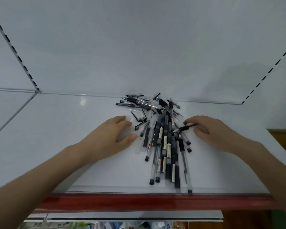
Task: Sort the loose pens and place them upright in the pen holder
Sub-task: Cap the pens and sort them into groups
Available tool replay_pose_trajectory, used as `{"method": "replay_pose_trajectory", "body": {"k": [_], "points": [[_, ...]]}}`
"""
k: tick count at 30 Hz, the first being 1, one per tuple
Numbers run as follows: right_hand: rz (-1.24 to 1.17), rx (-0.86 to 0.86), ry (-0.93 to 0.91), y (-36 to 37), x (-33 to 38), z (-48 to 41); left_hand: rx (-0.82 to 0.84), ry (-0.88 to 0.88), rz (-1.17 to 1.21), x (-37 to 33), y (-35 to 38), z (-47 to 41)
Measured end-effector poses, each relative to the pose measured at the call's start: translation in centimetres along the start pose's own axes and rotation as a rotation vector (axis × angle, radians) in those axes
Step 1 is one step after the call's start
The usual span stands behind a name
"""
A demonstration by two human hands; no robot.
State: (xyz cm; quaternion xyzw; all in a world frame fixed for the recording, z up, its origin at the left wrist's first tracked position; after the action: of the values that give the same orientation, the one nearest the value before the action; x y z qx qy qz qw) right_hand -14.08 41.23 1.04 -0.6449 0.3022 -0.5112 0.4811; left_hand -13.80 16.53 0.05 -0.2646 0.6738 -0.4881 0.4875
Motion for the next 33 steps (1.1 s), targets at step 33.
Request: {"method": "replay_pose_trajectory", "body": {"k": [33], "points": [[-0.236, -0.525, -0.366, -5.8, 9.6, 3.2, -0.229, -0.046, 1.147, -3.9, -7.3, 0.6]]}}
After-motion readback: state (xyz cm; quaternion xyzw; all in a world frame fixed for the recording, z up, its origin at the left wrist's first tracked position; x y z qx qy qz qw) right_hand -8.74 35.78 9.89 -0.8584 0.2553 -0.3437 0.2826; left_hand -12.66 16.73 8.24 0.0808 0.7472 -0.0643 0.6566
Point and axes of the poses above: each hand's wrist, its own z-axis away from the middle knuckle, its own y-axis out of the palm, x = y × z, the point moved 6 cm from there along -z, towards the middle knuckle, and after that the axes turned 6 degrees about -y, right-handed, at the moved point
